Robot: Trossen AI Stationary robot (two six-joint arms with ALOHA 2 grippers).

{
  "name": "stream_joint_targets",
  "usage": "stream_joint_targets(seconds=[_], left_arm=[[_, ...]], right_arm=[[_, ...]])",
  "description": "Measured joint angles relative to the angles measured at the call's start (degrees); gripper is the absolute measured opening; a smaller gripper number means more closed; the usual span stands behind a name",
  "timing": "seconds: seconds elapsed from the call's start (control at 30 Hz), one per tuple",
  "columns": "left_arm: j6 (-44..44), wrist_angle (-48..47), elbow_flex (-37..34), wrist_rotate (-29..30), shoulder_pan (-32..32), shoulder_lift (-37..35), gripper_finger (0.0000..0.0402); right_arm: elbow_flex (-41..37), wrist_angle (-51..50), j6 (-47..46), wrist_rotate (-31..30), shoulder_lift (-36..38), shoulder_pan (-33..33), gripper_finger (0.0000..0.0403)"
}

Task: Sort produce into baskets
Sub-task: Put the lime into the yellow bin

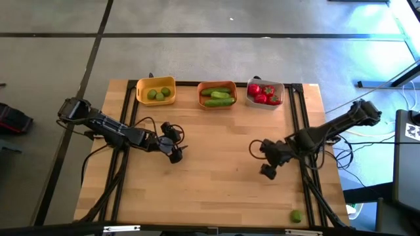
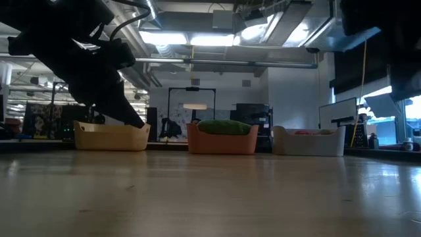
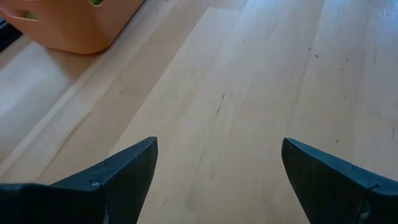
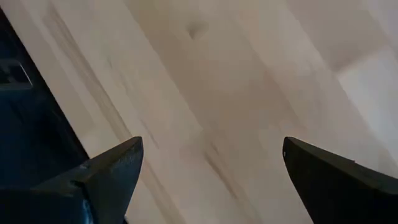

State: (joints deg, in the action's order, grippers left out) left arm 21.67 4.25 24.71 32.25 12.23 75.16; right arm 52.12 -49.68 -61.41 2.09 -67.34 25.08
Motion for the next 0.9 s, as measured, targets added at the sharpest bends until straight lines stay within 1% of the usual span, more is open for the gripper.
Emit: stream_joint_targets(seconds=[0.1,0.23,0.4,0.53,0.67,0.77,0.9], left_arm=[[-0.21,-0.02,0.0,-0.02,0.0,0.0,0.034],[-1.55,0.0,0.0,-0.02,0.0,-0.01,0.034],[-2.37,-0.02,0.0,-0.02,0.0,-0.01,0.034],[-2.85,-0.02,0.0,-0.02,-0.01,0.0,0.034],[-3.69,-0.02,0.0,-0.02,0.0,-0.02,0.034],[-4.06,-0.04,0.0,-0.02,0.0,0.0,0.034],[-4.76,-0.04,0.0,-0.02,0.0,-0.01,0.034]], right_arm=[[0.0,5.6,-1.73,-0.39,-2.01,0.98,0.0379],[0.0,9.53,-4.65,2.99,-4.99,3.38,0.0379],[0.0,9.65,-10.09,6.45,-7.95,6.64,0.0379],[0.0,9.58,-16.84,9.67,-9.33,9.99,0.0379],[0.0,9.55,-22.72,10.66,-10.85,13.54,0.0379],[0.0,9.56,-25.35,12.08,-12.53,15.75,0.0379],[0.0,9.67,-26.03,13.88,-15.2,18.57,0.0373]])
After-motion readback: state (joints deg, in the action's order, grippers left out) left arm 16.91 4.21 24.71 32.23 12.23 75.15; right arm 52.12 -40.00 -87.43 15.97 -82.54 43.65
